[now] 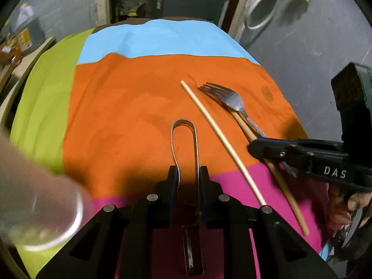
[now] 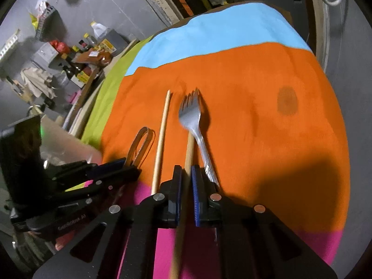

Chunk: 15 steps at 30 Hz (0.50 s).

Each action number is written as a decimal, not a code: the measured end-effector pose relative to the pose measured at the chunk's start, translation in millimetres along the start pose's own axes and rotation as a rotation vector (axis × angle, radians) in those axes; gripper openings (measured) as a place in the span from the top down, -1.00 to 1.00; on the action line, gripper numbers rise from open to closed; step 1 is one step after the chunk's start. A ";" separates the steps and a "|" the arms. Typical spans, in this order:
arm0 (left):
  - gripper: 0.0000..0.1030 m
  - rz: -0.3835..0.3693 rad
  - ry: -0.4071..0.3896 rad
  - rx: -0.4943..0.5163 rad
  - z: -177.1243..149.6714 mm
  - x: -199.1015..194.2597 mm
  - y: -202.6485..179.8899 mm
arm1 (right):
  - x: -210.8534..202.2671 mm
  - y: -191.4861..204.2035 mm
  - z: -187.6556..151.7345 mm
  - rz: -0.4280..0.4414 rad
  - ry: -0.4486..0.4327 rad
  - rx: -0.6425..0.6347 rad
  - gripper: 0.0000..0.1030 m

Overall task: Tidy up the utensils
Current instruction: 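Close the left tool on the metal tongs while the right tool grips a wooden chopstick, then lift and carry the tongs and chopstick in both tools over the white holder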

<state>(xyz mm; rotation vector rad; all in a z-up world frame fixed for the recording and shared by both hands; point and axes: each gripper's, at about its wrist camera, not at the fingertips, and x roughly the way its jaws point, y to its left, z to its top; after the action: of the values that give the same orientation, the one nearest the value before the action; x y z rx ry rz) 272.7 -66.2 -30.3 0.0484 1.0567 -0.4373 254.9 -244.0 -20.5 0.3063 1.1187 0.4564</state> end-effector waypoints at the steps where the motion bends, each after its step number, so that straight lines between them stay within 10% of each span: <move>1: 0.72 -0.009 -0.019 -0.011 -6.7 -7.0 2.6 | -3.0 1.8 -4.9 0.007 -0.003 -0.004 0.89; 8: 0.71 -0.026 -0.170 -0.031 -40.5 -46.4 -0.8 | -21.2 17.2 -31.2 0.054 -0.078 -0.023 0.90; 15: 0.72 0.011 -0.415 -0.061 -52.1 -89.1 -5.5 | -56.1 52.4 -53.6 0.013 -0.389 -0.127 0.90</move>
<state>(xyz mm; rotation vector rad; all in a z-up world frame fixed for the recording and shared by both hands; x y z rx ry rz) 190.4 -29.5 20.3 -0.0880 0.6606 -0.3837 175.6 -226.0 25.8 0.2762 0.7061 0.4543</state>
